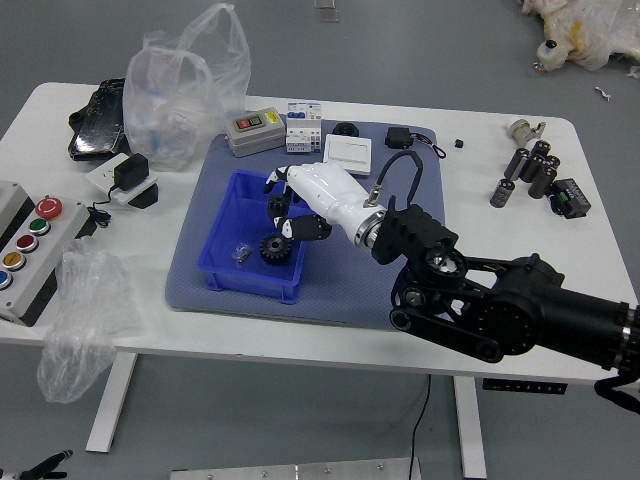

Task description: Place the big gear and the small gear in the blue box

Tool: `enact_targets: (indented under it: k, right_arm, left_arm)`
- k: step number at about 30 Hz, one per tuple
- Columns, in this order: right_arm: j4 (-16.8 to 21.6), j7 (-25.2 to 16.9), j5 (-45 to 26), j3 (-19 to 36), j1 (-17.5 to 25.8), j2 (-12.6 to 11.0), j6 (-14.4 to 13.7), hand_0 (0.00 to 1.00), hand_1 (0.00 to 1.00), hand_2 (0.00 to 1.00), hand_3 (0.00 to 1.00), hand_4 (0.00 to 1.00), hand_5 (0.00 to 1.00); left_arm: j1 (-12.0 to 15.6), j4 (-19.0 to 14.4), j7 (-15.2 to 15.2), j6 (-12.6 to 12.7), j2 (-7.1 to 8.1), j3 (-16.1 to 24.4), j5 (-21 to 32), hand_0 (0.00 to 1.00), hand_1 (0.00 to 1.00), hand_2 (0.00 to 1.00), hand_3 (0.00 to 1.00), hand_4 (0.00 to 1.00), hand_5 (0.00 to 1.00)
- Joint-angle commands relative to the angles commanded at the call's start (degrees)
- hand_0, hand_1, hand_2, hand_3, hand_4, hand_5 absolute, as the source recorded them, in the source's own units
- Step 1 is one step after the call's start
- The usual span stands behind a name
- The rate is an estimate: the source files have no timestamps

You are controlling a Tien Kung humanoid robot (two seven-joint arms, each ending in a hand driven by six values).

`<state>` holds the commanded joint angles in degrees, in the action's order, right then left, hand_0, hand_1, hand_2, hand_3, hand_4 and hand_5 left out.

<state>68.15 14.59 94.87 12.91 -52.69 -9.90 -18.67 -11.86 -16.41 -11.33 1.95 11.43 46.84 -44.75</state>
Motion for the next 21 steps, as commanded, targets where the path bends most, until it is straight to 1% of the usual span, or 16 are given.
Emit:
enact_targets:
  k: [1, 2, 7, 8, 13, 14, 16, 19, 20, 21]
  right_arm:
    - [-0.61, -0.36, -0.55, -0.38, -0.23, 0.25, 0.18, 0.595, 0.545, 0.345, 0.709, 0.325, 0.024]
    - [-1.47, -0.77, -1.29, -0.86, -0.49, 0.57, 0.50, 0.758, 0.785, 0.775, 0.865, 0.685, 0.232]
    - [-3.84, -1.59, -3.13, -2.21, -0.83, 1.51, 1.67, 0.758, 0.785, 0.775, 0.865, 0.685, 0.232]
    - [-4.02, -1.66, -3.10, -2.27, -0.80, 1.66, 1.69, 0.892, 0.937, 0.962, 0.998, 0.779, 0.316]
    - [-4.40, -1.63, -3.03, -2.15, -0.51, 1.99, 1.44, 0.892, 0.937, 0.962, 0.998, 0.779, 0.316]
    - [-4.46, -1.56, -3.10, -2.15, -0.42, 2.01, 1.40, 0.913, 0.942, 0.965, 0.998, 0.797, 0.342]
    - [-4.49, -1.42, -3.08, -2.01, -0.20, 2.01, 1.30, 0.913, 0.942, 0.965, 0.998, 0.797, 0.342]
    - [-4.26, -1.46, -2.70, -1.08, 0.36, 1.79, 0.64, 0.913, 0.942, 0.965, 0.998, 0.797, 0.342]
    - [-4.10, -1.53, -2.55, -0.57, 0.58, 1.64, 0.37, 0.896, 0.928, 0.941, 0.998, 0.810, 0.376]
    - [-3.83, -1.58, -2.34, 0.24, 0.90, 1.40, 0.10, 0.896, 0.928, 0.941, 0.998, 0.810, 0.376]
  left_arm:
    - [0.01, -0.01, -0.03, 0.00, 0.01, 0.01, -0.02, 0.654, 0.507, 0.525, 0.728, 0.736, 0.688]
    - [0.02, -0.02, -0.06, -0.01, 0.03, 0.02, -0.04, 0.655, 0.507, 0.526, 0.728, 0.739, 0.692]
    - [-0.16, -0.01, -0.02, -0.02, 0.03, 0.00, -0.05, 0.655, 0.507, 0.526, 0.728, 0.739, 0.692]
    - [-0.21, -0.01, -0.01, -0.03, 0.01, -0.03, -0.04, 0.655, 0.507, 0.526, 0.729, 0.739, 0.693]
    - [-0.38, -0.01, 0.04, -0.06, -0.08, -0.13, -0.01, 0.655, 0.507, 0.526, 0.729, 0.739, 0.693]
    - [-0.41, 0.00, 0.06, -0.06, -0.08, -0.15, 0.01, 0.655, 0.508, 0.525, 0.729, 0.741, 0.694]
    - [-0.43, 0.00, 0.07, -0.07, -0.10, -0.18, 0.03, 0.655, 0.508, 0.525, 0.729, 0.741, 0.694]
    - [-0.39, 0.00, 0.08, -0.05, -0.14, -0.22, 0.11, 0.655, 0.508, 0.525, 0.729, 0.741, 0.694]
    - [-0.37, 0.01, 0.08, -0.04, -0.15, -0.23, 0.13, 0.654, 0.508, 0.525, 0.728, 0.740, 0.694]
    - [-0.35, 0.01, 0.10, -0.04, -0.18, -0.25, 0.16, 0.654, 0.508, 0.525, 0.728, 0.740, 0.694]
